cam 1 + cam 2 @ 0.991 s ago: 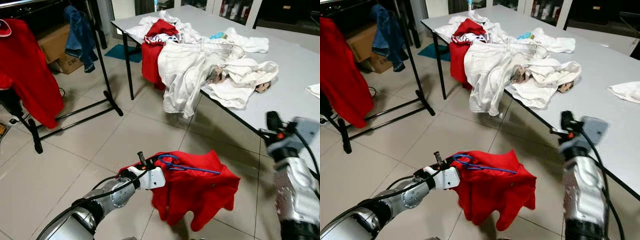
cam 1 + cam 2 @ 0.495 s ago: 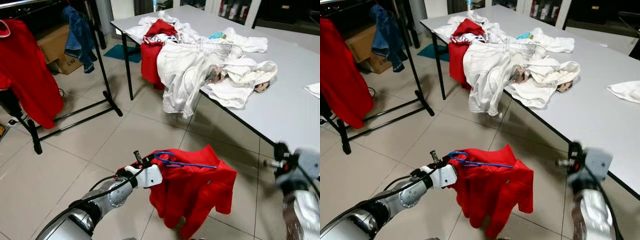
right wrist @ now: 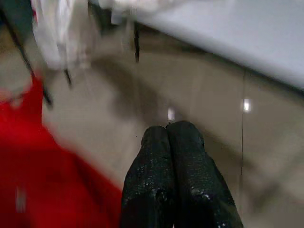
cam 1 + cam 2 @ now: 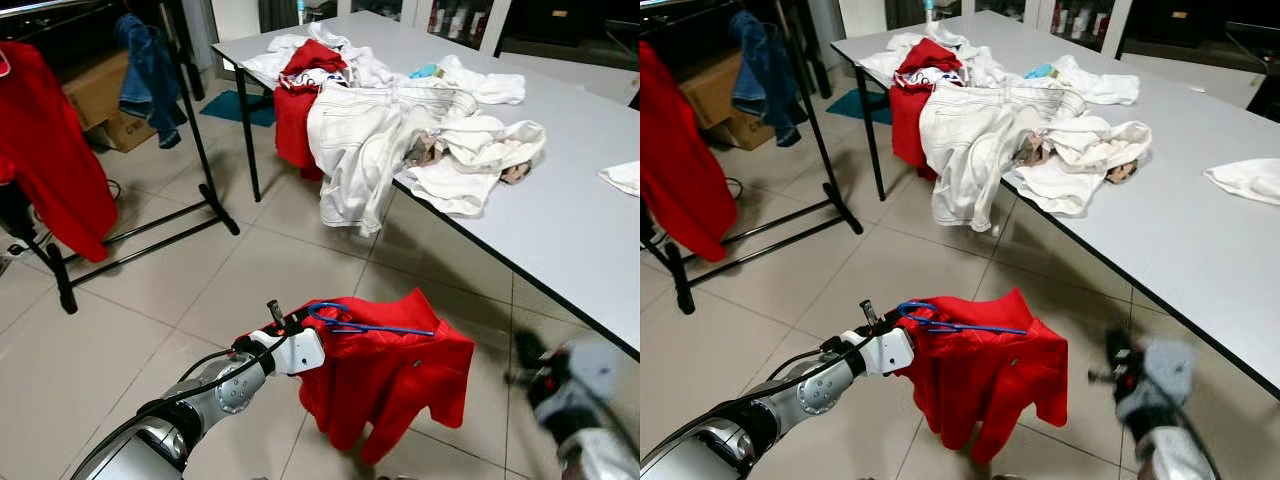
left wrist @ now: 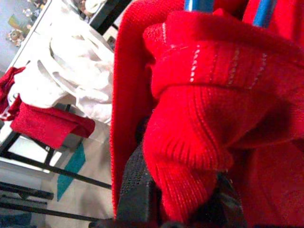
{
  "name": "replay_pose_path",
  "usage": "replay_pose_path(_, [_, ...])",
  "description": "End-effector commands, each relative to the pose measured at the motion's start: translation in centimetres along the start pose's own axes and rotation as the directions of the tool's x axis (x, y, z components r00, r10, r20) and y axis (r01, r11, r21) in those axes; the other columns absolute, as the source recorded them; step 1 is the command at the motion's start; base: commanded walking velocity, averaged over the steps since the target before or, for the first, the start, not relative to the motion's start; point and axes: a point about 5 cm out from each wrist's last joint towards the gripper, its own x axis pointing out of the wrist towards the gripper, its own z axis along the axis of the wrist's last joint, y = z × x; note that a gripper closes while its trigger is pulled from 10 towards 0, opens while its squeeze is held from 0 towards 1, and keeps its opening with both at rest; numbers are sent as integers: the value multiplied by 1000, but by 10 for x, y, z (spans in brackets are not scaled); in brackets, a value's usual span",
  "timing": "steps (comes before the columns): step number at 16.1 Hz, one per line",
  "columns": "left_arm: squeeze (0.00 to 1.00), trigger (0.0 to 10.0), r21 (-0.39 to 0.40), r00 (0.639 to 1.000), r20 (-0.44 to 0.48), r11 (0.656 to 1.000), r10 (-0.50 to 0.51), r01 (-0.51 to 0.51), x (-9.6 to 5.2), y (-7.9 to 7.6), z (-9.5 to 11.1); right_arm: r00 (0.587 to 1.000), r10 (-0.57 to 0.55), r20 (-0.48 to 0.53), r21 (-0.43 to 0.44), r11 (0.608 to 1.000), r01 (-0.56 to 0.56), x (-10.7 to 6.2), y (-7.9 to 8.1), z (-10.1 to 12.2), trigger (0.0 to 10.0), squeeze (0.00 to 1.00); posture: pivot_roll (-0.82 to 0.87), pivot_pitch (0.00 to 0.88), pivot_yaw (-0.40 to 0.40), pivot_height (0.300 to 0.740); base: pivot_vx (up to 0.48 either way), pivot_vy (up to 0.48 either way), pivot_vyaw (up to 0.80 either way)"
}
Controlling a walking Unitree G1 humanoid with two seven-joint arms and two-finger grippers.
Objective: Hang hanger
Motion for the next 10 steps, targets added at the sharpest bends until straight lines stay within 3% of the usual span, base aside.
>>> replay_pose_path(1, [0,10000,-6,999,21,999,37,-37,4,9,4,996,34,-82,-18,999,-36,1,6,-11,10000,0,-177,0,45,740,0,0,0])
replay_pose_path(5, [0,10000,-4,999,18,999,43,-43,4,10,4,955,198,-220,-47,976,-213,9,32,-24,10000,0,-173,0,44,740,0,0,0])
replay_pose_path(10, [0,10000,4,999,23,999,41,-41,5,10,5,953,266,-142,-55,960,-276,20,46,-4,10000,0,-173,0,46,740,0,0,0])
